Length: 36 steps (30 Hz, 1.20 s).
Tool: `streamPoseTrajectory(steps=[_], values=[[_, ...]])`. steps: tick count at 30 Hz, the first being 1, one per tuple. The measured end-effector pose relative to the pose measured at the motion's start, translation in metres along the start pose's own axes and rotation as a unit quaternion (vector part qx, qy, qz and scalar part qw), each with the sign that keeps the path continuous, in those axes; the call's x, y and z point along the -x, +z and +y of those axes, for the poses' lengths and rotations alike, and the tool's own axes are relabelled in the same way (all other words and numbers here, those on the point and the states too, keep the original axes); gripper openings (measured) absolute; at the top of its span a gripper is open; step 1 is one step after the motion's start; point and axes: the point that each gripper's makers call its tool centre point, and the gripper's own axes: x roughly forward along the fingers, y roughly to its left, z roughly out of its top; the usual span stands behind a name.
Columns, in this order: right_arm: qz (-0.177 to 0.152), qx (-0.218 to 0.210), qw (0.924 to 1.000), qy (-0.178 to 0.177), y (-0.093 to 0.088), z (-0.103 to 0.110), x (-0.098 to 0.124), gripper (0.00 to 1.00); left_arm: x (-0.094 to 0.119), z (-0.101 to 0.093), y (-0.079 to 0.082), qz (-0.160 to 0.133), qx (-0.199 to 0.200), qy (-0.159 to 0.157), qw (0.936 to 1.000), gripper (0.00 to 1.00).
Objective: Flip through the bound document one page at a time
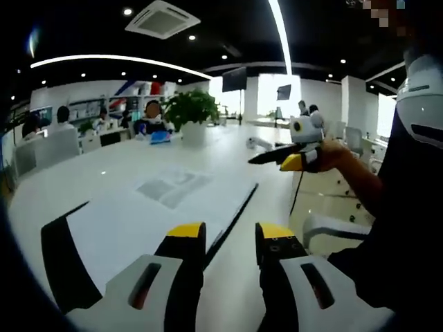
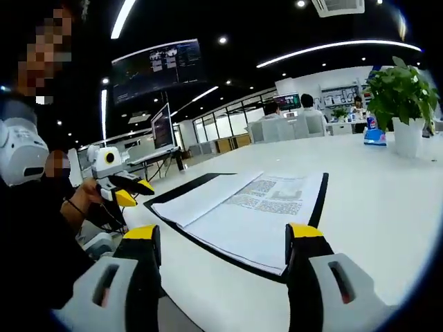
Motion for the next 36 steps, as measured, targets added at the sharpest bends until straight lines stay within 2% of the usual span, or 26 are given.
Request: streamPoseTrajectory(steps=[4, 8, 13, 20, 24, 36], values=[[-0.002, -0.003, 1.0000, 0.005, 0.000, 0.000, 0.001, 0.73, -0.015, -0.002, 0.008, 0.003, -0.008, -0.022, 0.9997, 0.31], [0.002, -0.001, 1.0000, 0.005, -0.001, -0.002, 0.001, 0.75, -0.031, 0.000, 0.011, 0.016, -0.022, -0.039, 0.9989, 0.31], [0.007, 0.007, 1.0000, 0.003, -0.003, -0.006, 0.001, 0.77, -0.051, 0.003, 0.013, 0.019, -0.029, -0.054, 0.9979, 0.31], [0.021, 0.004, 0.9998, 0.001, 0.000, -0.006, 0.000, 0.70, -0.079, 0.001, 0.002, 0.048, -0.038, -0.080, 0.9949, 0.32], [0.005, 0.000, 1.0000, 0.001, 0.006, -0.009, -0.001, 0.69, -0.092, 0.007, -0.005, 0.066, -0.050, -0.080, 0.9933, 0.32], [0.012, -0.015, 0.9996, -0.019, -0.007, -0.025, 0.014, 0.67, -0.116, 0.009, -0.019, 0.094, -0.050, -0.092, 0.9900, 0.34]])
